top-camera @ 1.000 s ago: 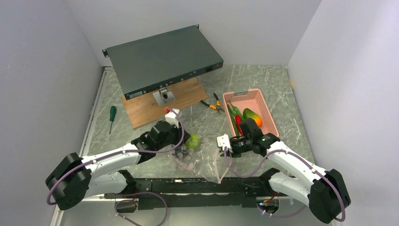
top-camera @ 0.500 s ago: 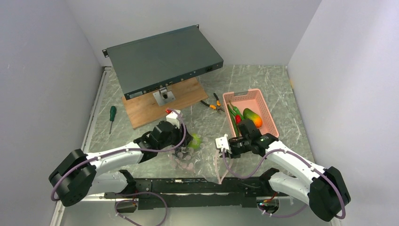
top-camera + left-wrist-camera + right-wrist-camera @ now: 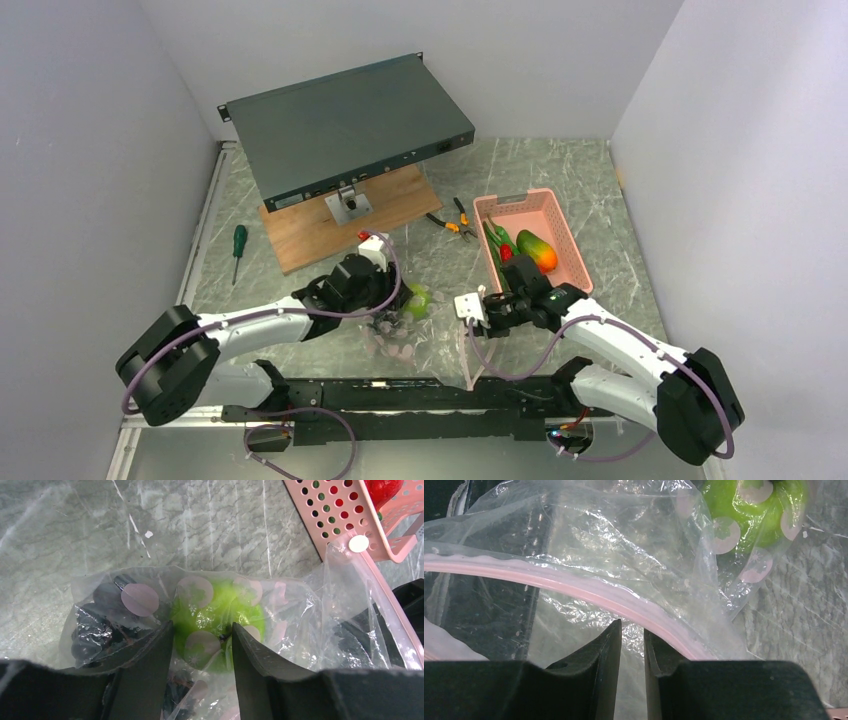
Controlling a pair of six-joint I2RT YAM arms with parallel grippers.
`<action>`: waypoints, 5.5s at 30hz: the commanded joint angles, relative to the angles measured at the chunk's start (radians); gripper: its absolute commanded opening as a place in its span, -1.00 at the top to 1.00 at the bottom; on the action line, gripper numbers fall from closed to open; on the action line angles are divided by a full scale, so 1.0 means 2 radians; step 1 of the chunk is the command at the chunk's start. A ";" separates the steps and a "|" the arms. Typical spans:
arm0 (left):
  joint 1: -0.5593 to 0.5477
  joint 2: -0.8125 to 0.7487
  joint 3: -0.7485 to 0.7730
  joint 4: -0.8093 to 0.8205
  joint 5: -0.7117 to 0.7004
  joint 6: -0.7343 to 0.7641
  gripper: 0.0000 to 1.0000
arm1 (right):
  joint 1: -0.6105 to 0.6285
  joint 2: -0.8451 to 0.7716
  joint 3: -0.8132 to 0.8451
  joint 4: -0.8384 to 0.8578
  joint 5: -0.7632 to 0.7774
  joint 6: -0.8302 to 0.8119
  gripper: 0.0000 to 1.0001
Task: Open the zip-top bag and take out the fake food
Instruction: Pick up the fake fruit from the zipper food storage bag.
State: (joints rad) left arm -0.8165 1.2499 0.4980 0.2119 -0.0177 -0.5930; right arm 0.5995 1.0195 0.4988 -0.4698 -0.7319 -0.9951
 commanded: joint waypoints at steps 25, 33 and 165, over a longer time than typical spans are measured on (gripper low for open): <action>-0.034 0.080 -0.019 0.134 0.088 -0.079 0.98 | 0.023 0.021 0.008 0.073 0.070 0.062 0.01; -0.052 0.111 0.000 0.146 0.093 -0.083 1.00 | 0.024 0.025 0.010 0.074 0.074 0.071 -0.30; -0.067 -0.039 0.067 -0.142 -0.108 0.023 0.90 | -0.188 -0.084 0.138 -0.132 -0.114 0.053 0.82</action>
State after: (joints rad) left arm -0.9569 1.2095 0.5968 -0.0769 -0.2085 -0.5606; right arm 0.2634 0.8825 0.7231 -0.7277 -0.9089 -0.8757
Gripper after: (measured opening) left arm 0.030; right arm 0.783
